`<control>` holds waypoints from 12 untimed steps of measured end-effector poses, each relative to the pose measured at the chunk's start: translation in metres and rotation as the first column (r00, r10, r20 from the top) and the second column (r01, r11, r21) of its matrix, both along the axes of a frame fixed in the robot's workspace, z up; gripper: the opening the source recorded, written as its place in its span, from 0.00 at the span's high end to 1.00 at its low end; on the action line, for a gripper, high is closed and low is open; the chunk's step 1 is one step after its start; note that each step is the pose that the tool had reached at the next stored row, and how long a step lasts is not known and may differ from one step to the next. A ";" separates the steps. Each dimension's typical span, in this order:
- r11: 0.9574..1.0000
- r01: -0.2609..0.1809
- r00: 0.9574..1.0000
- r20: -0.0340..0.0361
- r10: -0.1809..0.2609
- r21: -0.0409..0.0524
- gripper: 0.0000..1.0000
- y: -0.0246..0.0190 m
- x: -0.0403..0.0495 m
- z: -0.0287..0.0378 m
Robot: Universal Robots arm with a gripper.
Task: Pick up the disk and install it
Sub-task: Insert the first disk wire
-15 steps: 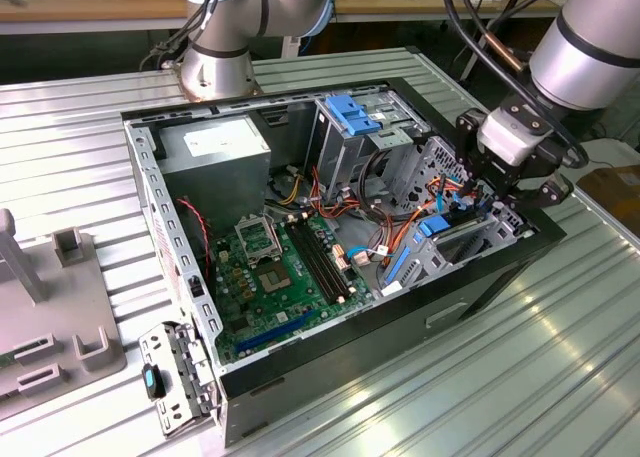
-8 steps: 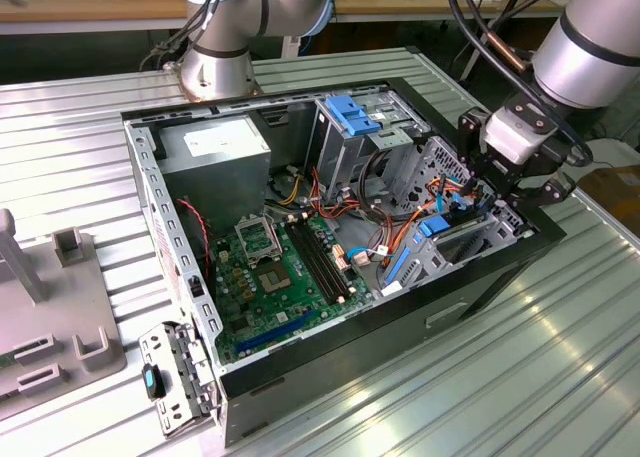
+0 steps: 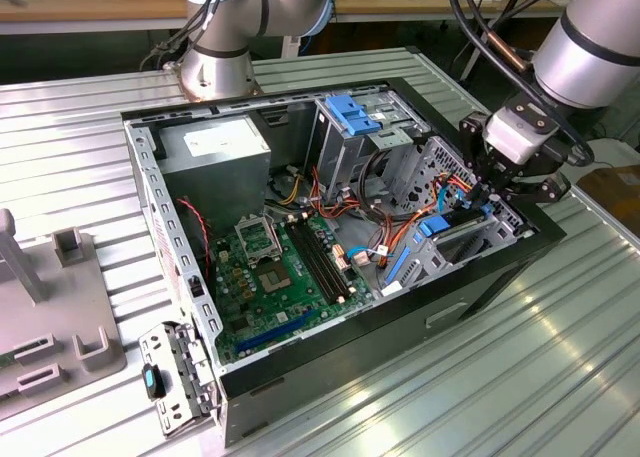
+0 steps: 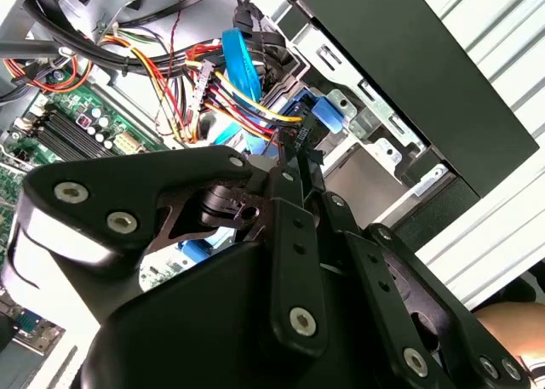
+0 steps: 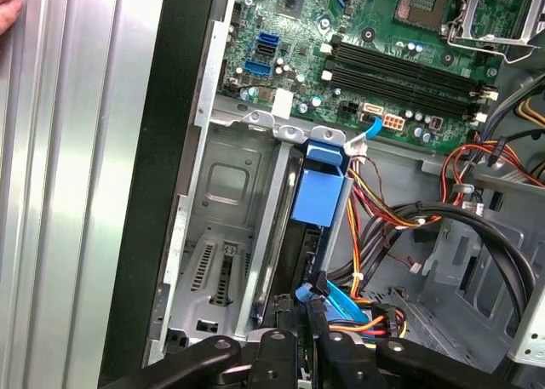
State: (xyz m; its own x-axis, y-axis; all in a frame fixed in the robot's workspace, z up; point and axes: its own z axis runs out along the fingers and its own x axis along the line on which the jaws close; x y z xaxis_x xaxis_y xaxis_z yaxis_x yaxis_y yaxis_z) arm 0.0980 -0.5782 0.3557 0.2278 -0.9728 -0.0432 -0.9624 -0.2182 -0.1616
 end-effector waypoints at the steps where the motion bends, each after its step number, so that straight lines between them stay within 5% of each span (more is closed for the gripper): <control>1: 1.000 0.000 1.000 0.000 0.000 0.000 0.84 0.0000 0.0000 0.0000; 9: 1.000 -0.002 1.000 0.000 0.002 0.000 0.84 0.0000 -0.0006 -0.0002; 12: 1.000 0.002 1.000 0.000 -0.002 0.000 0.84 0.0002 -0.0096 -0.0005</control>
State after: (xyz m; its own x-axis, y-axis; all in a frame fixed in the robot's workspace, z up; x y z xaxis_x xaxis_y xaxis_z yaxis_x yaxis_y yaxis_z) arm 0.0884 -0.5780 0.3551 0.2259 -0.9732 -0.0428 -0.9628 -0.2163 -0.1619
